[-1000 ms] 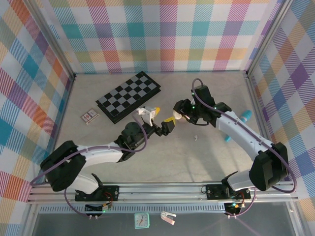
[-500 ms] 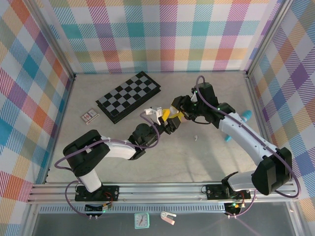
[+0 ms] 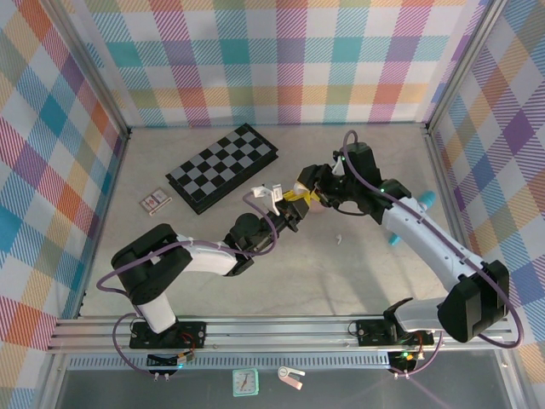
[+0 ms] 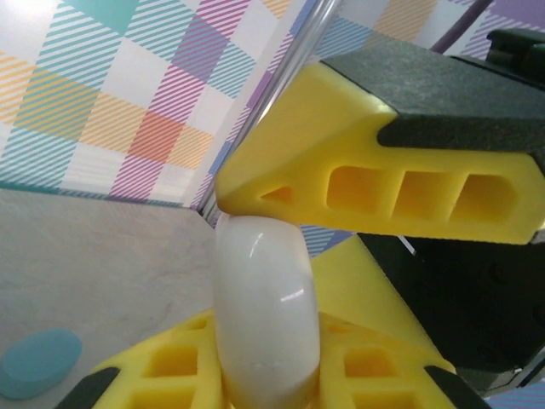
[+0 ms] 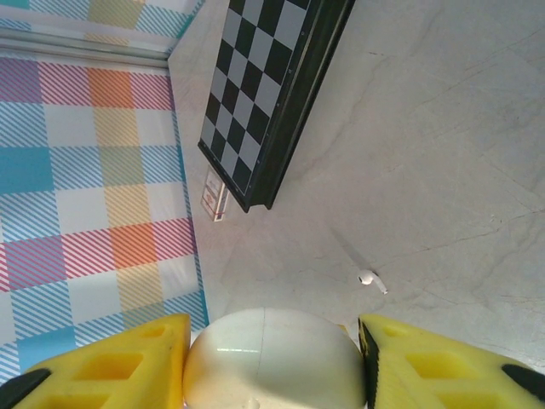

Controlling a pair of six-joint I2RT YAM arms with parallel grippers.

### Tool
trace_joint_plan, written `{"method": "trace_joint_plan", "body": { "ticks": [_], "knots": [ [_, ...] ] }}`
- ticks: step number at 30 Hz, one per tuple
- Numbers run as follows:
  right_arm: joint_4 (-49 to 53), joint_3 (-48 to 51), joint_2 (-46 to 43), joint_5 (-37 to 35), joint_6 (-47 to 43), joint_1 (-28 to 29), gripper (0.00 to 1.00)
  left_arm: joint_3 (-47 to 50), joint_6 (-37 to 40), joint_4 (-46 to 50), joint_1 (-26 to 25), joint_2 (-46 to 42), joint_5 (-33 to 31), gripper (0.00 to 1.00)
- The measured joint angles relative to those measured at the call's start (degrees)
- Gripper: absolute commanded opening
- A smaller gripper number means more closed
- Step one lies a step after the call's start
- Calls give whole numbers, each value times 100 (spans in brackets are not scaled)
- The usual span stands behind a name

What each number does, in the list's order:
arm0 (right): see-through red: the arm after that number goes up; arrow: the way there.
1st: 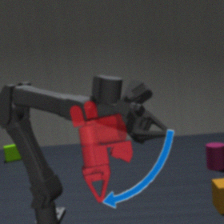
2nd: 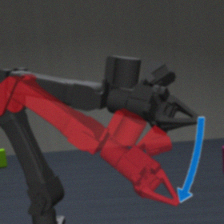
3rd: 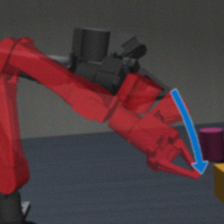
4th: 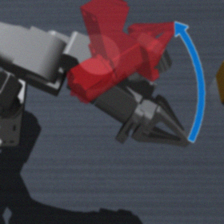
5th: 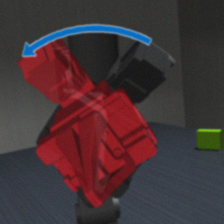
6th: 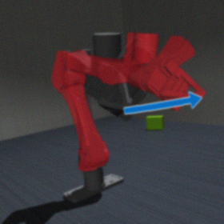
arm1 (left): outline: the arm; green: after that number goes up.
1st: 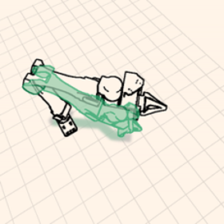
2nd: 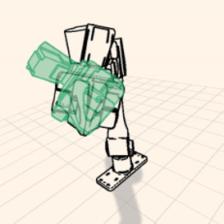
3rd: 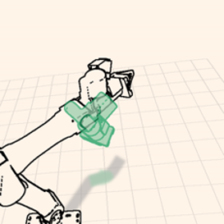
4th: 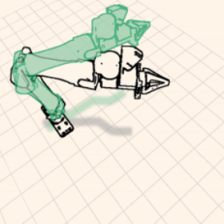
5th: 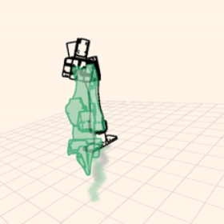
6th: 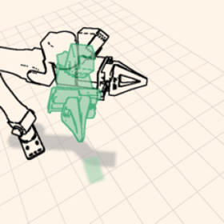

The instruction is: Insert the wireless bluetooth earbuds into the charging case

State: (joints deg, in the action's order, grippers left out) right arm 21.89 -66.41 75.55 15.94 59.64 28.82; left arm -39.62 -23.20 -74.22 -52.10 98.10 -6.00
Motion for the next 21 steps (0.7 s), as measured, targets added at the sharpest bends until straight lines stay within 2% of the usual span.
{"method": "trace_joint_plan", "body": {
  "ticks": [5, 10, 16, 21],
  "knots": [
    [4, 98, -208, -48, -101, -44, 70, 33, 245, -31, 90, -13, 269, 17],
    [15, 195, -680, -229, -566, -210, 80, 310, 566, 118, 459, -341, 1014, 16],
    [61, 227, -1381, -479, -2321, -267, 78, 269, 1473, 1504, 874, -1285, 2616, 17],
    [267, 273, -1917, -59, -4203, -267, 87, 0, 2391, 2951, 879, -1895, 3766, 14]
  ]
}}
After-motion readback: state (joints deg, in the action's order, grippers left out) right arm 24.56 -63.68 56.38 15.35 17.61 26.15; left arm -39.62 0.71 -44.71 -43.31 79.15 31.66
